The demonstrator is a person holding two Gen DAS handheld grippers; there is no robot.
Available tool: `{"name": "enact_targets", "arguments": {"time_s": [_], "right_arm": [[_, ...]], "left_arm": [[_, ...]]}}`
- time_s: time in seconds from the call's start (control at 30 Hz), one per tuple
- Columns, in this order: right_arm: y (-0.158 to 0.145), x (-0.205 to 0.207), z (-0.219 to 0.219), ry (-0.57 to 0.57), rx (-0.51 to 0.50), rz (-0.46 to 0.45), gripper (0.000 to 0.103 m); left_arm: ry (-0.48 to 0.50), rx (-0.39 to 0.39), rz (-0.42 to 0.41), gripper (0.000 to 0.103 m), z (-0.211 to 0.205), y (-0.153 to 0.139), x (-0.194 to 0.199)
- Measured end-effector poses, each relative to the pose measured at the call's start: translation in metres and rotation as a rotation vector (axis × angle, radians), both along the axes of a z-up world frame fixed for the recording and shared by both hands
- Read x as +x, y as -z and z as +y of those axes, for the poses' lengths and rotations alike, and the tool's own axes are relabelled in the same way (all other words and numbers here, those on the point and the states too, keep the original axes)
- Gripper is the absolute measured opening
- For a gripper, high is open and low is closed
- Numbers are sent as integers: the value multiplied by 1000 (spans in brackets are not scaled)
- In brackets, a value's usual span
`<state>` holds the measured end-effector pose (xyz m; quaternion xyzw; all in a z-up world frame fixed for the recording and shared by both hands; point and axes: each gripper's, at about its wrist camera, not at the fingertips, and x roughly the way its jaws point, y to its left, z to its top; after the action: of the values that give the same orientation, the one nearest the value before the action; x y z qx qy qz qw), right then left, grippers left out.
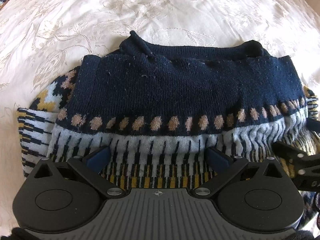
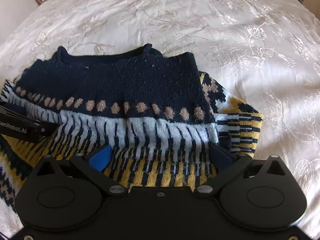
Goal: Fold small clothes
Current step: 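Press and smooth the folded sweater with both open grippers, then grasp one side edge of the folded sweater with the right gripper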
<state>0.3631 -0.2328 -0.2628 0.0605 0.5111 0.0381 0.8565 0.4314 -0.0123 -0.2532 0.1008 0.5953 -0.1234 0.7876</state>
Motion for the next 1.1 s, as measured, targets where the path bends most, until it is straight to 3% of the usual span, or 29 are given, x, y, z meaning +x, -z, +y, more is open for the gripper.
{"name": "enact_targets", "arguments": {"time_s": [0.13,0.43,0.67,0.77,0.83,1.1], "right_arm": [[-1,-2,-10,18,59,-26,103],[-1,-6,-6,14,44,-55,103],[-29,-24,-30,86,126,-148,102],[-43,-38,-44,131,168,-190,102],[-52,-51,-54,159,195,-213,102],[-61,-110,-70,234,261,-209,102]], "left_arm": [[2,-3,-5,103,0,1,2],[5,7,-13,103,-1,3,-2],[2,4,-8,103,-2,0,3],[-2,-21,-38,100,4,-9,-4],[-3,-33,-59,91,7,-18,-10],[44,-55,-178,91,23,-73,-64]]}}
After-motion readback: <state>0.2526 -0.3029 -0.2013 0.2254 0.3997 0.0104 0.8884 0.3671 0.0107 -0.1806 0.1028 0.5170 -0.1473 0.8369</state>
